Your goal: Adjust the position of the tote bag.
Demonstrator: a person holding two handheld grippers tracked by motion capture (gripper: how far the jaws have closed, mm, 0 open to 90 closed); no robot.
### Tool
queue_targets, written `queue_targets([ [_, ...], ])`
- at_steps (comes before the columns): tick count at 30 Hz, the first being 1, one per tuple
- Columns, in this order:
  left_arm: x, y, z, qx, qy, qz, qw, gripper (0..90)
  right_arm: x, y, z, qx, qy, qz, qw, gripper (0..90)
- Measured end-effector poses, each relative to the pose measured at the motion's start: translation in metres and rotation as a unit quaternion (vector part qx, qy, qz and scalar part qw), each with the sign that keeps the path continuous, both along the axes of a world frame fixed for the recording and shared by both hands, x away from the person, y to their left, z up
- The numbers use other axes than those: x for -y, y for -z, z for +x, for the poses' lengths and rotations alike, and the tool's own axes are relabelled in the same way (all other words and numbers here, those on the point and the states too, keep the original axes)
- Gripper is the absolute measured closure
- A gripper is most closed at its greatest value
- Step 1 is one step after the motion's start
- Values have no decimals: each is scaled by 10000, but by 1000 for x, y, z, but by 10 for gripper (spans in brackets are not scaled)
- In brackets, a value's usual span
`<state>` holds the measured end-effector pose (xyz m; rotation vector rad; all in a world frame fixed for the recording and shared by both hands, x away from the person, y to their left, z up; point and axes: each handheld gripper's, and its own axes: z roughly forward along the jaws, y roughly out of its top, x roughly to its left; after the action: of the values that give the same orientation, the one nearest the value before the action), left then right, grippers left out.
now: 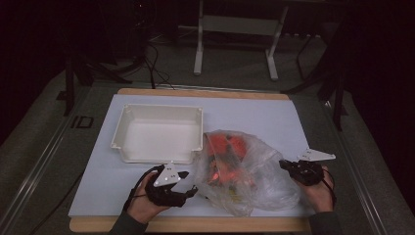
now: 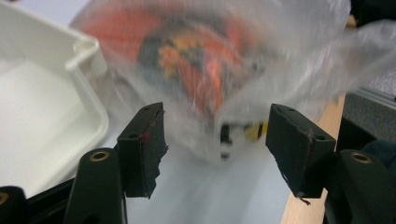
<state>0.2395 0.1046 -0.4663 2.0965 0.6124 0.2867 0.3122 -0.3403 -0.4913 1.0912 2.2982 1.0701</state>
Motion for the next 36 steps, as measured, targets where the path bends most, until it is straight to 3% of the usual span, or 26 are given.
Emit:
queue_targets([
  [5,22,-17,7,116,172,-172,9996,331,-2,1,0,-8,-36,11,10000,855],
  [13,81,-35,11,255,576,-79,9980,183,-4,0,-1,3,-95,22,10000,846],
  [17,102,-29,13,117,653,173,9976,140,-3,0,-1,12,-103,36,9999,839],
  [20,116,-16,18,121,396,768,9962,153,-3,1,-1,11,-104,38,9999,837],
  [21,118,-13,20,174,279,983,9946,183,-2,1,-1,8,-102,36,9999,837],
  [23,119,-5,23,302,37,1353,9903,358,-3,1,-2,1,-100,30,9999,836],
  [25,116,-2,26,243,-16,1456,9890,545,-3,2,-1,6,-84,-46,10000,823],
  [27,112,-1,27,254,-120,1533,9878,673,-3,3,-1,-17,-67,-111,9999,822],
  [30,101,0,30,190,-347,1443,9887,788,-3,5,0,-30,-75,-186,9998,847],
  [34,77,-2,34,-22,-708,1087,9916,854,-2,7,-1,-57,-39,-313,9995,894],
  [36,62,-2,36,-88,-875,960,9915,880,-1,7,-1,-80,10,-395,9992,897],
])
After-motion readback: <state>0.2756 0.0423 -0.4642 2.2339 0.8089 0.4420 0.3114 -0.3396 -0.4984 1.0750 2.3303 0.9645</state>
